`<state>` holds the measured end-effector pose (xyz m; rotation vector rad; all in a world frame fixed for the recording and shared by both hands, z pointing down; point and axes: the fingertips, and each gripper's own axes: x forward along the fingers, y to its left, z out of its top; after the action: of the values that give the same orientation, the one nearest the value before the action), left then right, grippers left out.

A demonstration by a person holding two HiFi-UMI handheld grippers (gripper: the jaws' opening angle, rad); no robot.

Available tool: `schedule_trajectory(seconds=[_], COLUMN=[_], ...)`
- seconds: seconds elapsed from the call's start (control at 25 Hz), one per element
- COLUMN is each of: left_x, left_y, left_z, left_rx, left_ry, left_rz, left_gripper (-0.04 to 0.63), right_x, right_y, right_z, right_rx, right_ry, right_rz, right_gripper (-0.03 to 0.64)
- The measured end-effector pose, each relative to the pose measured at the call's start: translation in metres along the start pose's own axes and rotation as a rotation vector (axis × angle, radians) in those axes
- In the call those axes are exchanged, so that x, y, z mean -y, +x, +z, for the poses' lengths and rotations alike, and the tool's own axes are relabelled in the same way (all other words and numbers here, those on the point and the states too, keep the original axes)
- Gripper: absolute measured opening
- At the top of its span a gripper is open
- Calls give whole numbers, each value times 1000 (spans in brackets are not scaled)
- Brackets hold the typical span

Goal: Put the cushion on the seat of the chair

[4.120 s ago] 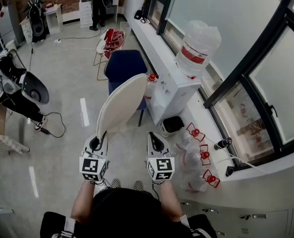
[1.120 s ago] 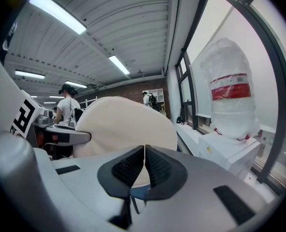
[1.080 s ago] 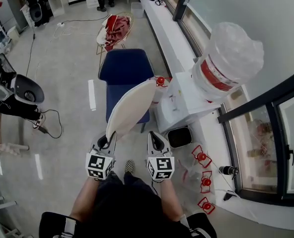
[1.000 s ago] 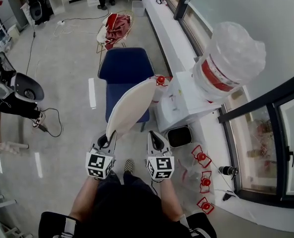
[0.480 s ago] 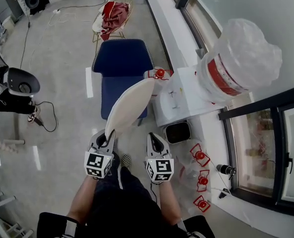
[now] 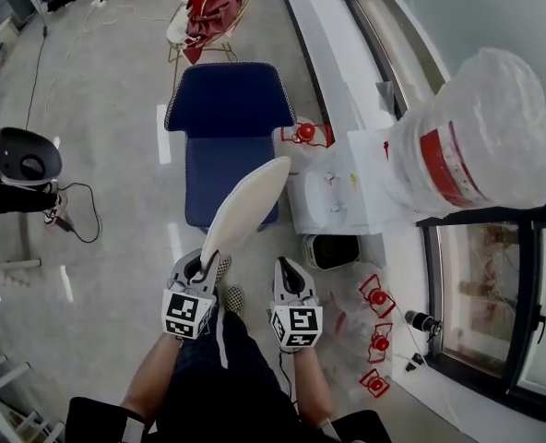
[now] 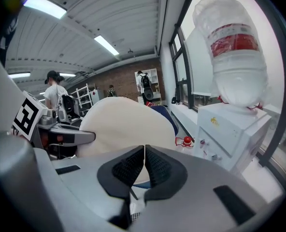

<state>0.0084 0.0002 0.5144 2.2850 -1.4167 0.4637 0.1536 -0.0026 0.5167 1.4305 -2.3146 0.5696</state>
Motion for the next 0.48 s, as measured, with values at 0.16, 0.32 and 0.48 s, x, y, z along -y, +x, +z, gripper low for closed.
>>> schedule_trajectory(seconds=[0.16,0.32,0.48], left_x=[-14,-23,-35], left_y=[25,52,81], left_z=[-17,-31,-43], left_rx=[-47,-87,-115], left_ry=[-19,-34,-43], left_rz=[-20,-41,-55], left_gripper=[46,46,47], right_x=[1,1,6], right_y=[26,48,70], right_z=[-14,-28,-40], right_rx=[-44,-91,-125], right_ry=[24,46,65], right_rz=[-1,10,3], right_gripper=[29,29,29])
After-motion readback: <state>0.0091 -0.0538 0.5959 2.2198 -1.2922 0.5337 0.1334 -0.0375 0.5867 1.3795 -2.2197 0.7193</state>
